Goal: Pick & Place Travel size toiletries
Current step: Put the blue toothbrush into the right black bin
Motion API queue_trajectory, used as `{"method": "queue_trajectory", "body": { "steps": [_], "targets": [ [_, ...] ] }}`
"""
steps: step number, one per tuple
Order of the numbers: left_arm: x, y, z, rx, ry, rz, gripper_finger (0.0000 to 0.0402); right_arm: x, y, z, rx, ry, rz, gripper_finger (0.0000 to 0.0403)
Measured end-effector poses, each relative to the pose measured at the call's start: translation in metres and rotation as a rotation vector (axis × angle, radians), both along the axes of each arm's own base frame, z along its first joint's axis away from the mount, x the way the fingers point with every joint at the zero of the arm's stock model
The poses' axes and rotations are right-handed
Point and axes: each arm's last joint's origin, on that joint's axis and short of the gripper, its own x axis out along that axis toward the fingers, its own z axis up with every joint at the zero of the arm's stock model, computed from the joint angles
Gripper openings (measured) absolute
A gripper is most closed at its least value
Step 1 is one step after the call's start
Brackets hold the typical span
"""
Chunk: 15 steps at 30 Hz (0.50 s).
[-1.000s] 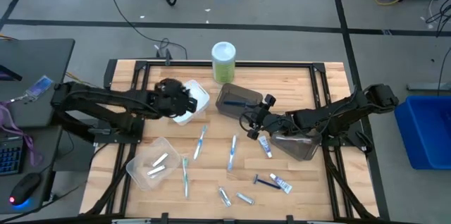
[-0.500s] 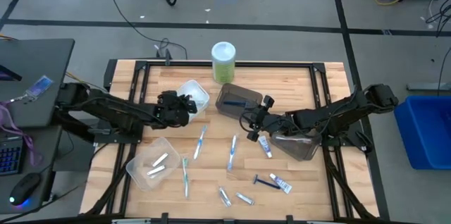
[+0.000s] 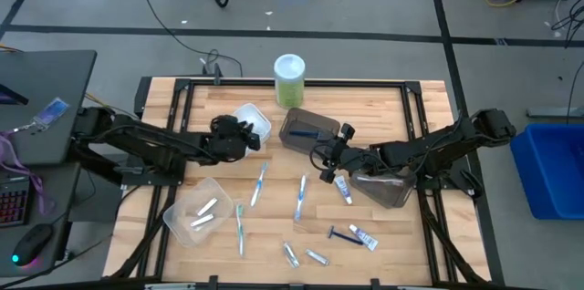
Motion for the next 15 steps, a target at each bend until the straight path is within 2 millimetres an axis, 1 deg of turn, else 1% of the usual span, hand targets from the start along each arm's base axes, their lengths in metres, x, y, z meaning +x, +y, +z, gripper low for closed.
{"method": "queue_trajectory", "body": {
  "steps": [2,5,10,12,15],
  "targets": [
    [0.007,-0.002,0.008,0.006,0.008,-0.094,0.0128,0.0,0.0,0.0,0.0,0.0,0.0,0.0134],
    [0.02,-0.006,0.022,0.0,-0.027,-0.291,0.012,0.0,0.0,0.0,0.001,-0.006,0.0,0.0133],
    [0.032,-0.015,0.038,0.002,-0.143,-0.602,0.011,0.001,0.0,0.001,0.003,-0.012,0.0,0.0134],
    [0.033,-0.02,0.041,0.012,-0.17,-0.673,0.0108,0.001,0.0,0.001,0.003,-0.012,0.0,0.0135],
    [0.033,-0.026,0.042,0.013,-0.178,-0.709,0.0103,0.001,0.0,0.001,0.003,-0.013,0.0,0.0132]
  ]
}}
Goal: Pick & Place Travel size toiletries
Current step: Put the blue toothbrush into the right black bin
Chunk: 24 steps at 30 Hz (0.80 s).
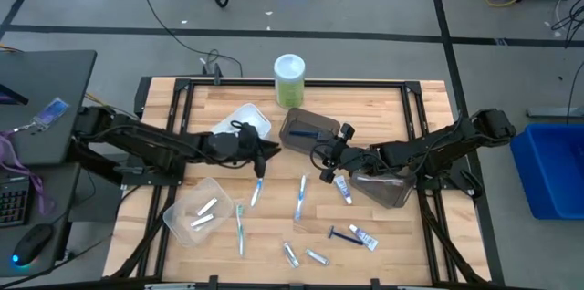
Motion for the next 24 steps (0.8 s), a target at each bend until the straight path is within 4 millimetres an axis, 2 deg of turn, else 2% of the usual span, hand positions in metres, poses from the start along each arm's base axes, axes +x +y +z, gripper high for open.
{"method": "queue_trajectory", "body": {
  "steps": [9,24],
  "targets": [
    [-0.002,-0.02,-0.001,0.001,0.006,-0.076,0.009,0.0,0.0,0.0,0.0,0.0,0.0,0.013],
    [-0.005,-0.038,0.001,-0.001,-0.02,-0.106,0.0088,0.0,0.0,0.0,-0.022,0.012,0.012,0.0128]
  ]
}}
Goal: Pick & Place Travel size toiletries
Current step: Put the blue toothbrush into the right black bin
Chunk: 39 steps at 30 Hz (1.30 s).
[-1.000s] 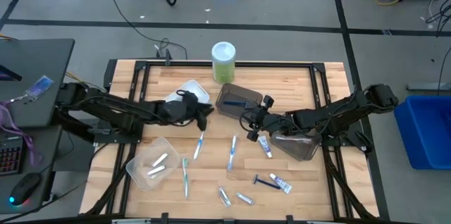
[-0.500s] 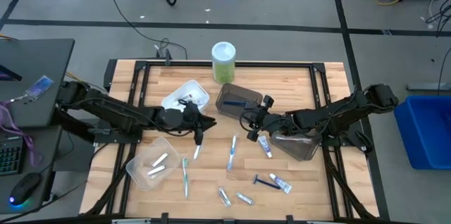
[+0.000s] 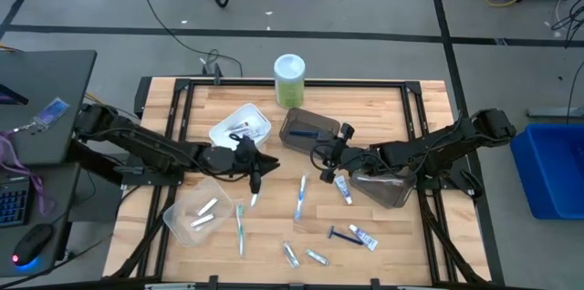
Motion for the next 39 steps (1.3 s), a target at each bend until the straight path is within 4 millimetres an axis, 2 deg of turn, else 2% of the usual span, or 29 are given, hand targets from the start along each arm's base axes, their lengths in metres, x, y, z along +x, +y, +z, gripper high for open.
{"method": "queue_trajectory", "body": {
  "steps": [11,22,39],
  "targets": [
    [-0.0004,0.0001,-0.0003,0.099,0.019,0.0,0.0088,0.0024,0.0005,0.0039,-0.048,-0.017,0.029,0.0126],
    [-0.0004,0.0006,-0.0003,0.169,0.033,-0.006,0.0088,0.0056,0.0033,0.0049,0.067,-0.04,0.187,0.0127],
    [-0.0007,0.0022,-0.0001,0.184,0.034,0.046,0.0088,0.0056,0.0042,0.0042,0.106,-0.041,0.207,0.0204]
  ]
}}
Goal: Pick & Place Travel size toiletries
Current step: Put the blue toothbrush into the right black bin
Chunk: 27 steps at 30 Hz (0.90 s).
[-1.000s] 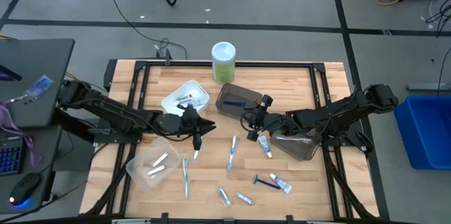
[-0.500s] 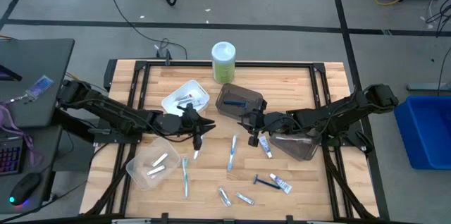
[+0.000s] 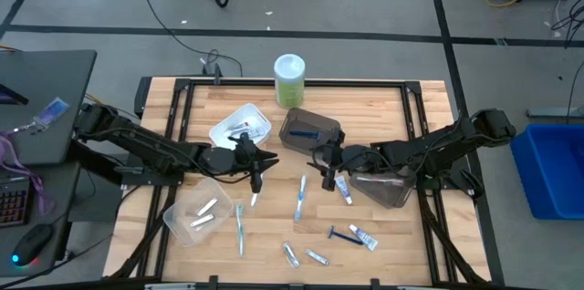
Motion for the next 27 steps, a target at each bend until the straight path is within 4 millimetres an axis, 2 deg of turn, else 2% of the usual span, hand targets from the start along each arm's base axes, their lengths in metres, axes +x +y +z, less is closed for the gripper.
{"method": "queue_trajectory", "body": {
  "steps": [9,14,16,22,27],
  "targets": [
    [0.0,0.001,0.0,0.007,-0.002,0.025,0.0088,0.003,0.009,0.002,0.082,-0.017,0.252,0.0221],
    [0.0,0.003,0.0,0.033,0.002,0.05,0.0088,0.015,0.023,-0.004,0.069,-0.095,0.406,0.0234],
    [0.0,0.004,0.0,0.039,0.004,0.054,0.0088,0.022,0.03,-0.009,0.036,-0.068,0.463,0.0239],
    [0.001,0.009,0.0,0.042,0.007,0.071,0.0088,0.047,0.044,-0.029,-0.03,0.253,0.508,0.0247],
    [0.001,0.013,0.0,0.064,0.014,0.085,0.0088,0.069,0.047,-0.057,-0.078,0.532,0.574,0.0255]
  ]
}}
